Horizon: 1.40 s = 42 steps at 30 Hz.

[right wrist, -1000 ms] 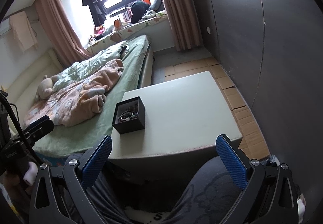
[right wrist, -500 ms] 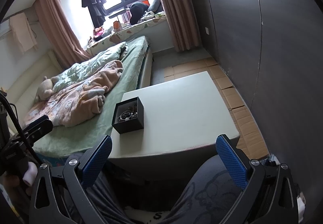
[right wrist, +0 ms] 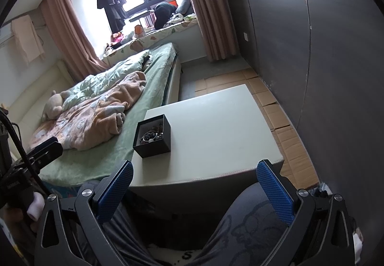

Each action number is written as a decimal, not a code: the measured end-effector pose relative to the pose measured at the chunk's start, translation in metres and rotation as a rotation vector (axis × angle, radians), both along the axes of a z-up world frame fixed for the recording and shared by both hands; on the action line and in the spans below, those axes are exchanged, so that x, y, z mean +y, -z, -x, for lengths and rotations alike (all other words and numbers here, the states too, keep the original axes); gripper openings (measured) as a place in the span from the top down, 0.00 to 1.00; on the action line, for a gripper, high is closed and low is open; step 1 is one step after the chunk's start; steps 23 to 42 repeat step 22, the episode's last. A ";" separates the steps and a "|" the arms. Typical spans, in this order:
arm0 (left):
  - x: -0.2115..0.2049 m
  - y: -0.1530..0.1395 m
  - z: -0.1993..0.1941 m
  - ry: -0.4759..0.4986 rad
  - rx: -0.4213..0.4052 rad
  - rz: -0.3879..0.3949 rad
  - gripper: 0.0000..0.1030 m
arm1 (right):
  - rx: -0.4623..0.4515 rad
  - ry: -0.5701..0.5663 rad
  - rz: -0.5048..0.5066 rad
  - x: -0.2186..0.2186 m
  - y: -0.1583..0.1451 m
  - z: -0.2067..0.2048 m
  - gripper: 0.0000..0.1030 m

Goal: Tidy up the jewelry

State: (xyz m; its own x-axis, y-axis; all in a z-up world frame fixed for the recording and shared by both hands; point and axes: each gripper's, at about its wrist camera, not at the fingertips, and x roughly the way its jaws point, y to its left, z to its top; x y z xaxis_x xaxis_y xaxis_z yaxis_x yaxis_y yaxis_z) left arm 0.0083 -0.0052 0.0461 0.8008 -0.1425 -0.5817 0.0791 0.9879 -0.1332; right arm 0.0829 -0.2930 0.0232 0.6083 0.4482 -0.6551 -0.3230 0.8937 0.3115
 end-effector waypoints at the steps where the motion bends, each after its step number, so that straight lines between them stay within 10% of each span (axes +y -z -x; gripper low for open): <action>1: 0.000 0.000 0.000 0.000 0.002 0.000 0.00 | 0.000 0.000 0.000 0.000 0.000 0.000 0.00; 42: 0.000 0.003 0.005 -0.012 -0.021 -0.040 0.00 | 0.016 -0.007 0.009 0.000 0.004 0.003 0.00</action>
